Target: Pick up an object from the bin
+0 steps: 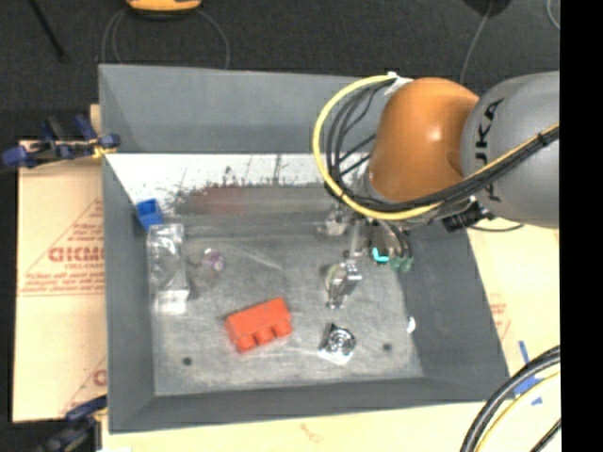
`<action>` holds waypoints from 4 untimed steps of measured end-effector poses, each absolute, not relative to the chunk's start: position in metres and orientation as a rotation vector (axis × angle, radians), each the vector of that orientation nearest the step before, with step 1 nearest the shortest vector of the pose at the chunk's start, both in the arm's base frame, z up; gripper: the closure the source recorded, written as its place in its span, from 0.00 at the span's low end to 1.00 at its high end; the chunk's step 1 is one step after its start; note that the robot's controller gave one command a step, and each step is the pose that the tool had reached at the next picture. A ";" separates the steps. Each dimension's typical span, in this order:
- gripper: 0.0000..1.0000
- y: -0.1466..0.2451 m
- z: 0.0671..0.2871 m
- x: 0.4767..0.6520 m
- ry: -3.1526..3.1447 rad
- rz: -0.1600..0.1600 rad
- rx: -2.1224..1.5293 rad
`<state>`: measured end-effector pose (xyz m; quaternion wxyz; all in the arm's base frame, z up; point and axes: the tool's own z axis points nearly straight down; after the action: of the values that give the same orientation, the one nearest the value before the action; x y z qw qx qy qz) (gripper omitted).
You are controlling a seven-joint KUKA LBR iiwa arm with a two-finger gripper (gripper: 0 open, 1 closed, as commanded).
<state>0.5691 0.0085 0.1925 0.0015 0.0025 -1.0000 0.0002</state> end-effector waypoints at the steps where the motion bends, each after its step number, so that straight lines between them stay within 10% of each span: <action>1: 0.00 0.037 0.073 0.537 -3.143 0.002 0.267; 2: 0.00 0.112 0.074 0.547 -3.131 0.000 0.393; 3: 1.00 0.111 0.077 0.549 -3.138 -0.003 0.385; 4: 1.00 0.100 0.181 0.555 -3.072 0.002 0.707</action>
Offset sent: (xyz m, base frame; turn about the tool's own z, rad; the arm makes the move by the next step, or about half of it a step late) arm -0.0364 0.0297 -0.1225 -0.1682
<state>0.5545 0.0998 0.1806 -0.0052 0.2242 -0.9745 0.0007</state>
